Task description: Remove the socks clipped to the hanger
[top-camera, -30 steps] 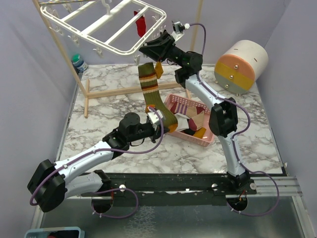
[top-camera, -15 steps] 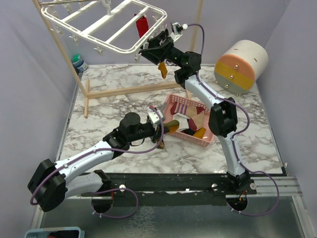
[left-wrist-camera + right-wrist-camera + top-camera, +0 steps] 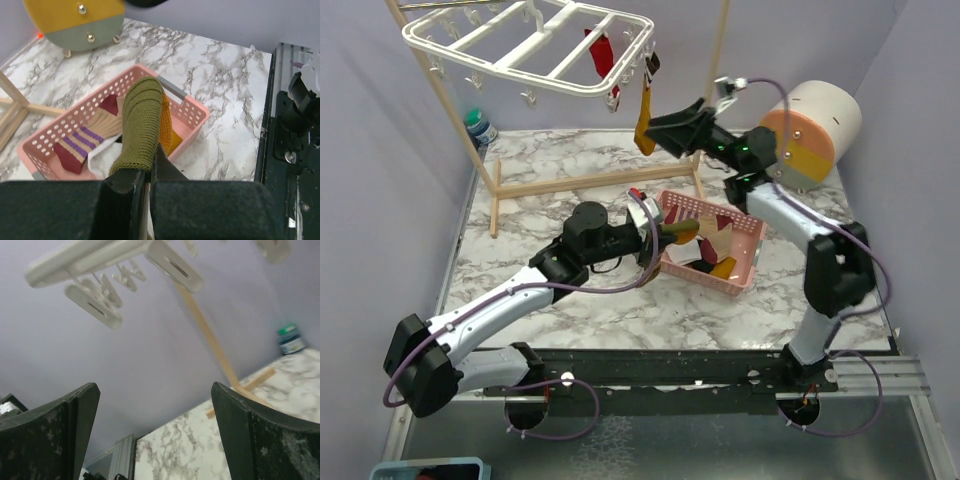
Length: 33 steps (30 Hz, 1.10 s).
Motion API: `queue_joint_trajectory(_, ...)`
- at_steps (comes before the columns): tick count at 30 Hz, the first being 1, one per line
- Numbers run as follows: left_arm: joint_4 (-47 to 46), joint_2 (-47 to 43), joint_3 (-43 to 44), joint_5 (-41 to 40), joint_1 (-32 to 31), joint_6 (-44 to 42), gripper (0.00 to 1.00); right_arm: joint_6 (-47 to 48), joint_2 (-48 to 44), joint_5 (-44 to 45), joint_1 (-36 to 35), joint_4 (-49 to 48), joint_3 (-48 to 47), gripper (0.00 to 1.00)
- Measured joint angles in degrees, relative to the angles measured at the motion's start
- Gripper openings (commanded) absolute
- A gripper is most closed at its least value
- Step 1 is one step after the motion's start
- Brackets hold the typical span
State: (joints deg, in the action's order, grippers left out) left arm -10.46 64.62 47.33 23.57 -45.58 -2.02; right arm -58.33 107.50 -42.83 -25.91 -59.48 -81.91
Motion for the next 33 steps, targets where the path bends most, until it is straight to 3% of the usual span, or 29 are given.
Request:
queue_joint_trajectory(5, 0.17, 4.39, 5.03, 2.19, -0.28, -2.10, 0.00, 13.86, -19.80, 9.81, 5.75, 14.47, 7.74, 1.00)
queue_joint_trajectory(9, 0.55, 10.38, 10.95, 3.67, -0.33, -4.33, 0.00, 27.50, -35.69, 19.82, 5.22, 26.58, 9.92, 1.00)
queue_joint_trajectory(13, 1.18, 15.15, 16.59, 4.52, -0.42, -6.51, 0.00, 36.98, -44.74, 26.75, 4.83, 34.91, 11.15, 1.00)
queue_joint_trajectory(21, 1.01, 24.00, 24.59, 5.57, -0.57, -9.20, 0.00, 45.62, -49.33, 33.99, 4.85, 47.95, 15.98, 1.00)
queue_joint_trajectory(29, 1.55, 35.30, 24.57, 5.53, -0.57, -5.20, 0.12, 48.81, -49.33, 36.22, 4.87, 53.20, 17.70, 1.00)
queue_joint_trajectory(33, 4.48, 38.84, 24.57, 5.33, -0.59, -2.75, 0.26, 49.68, -49.33, 36.48, 4.87, 53.27, 17.70, 1.00)
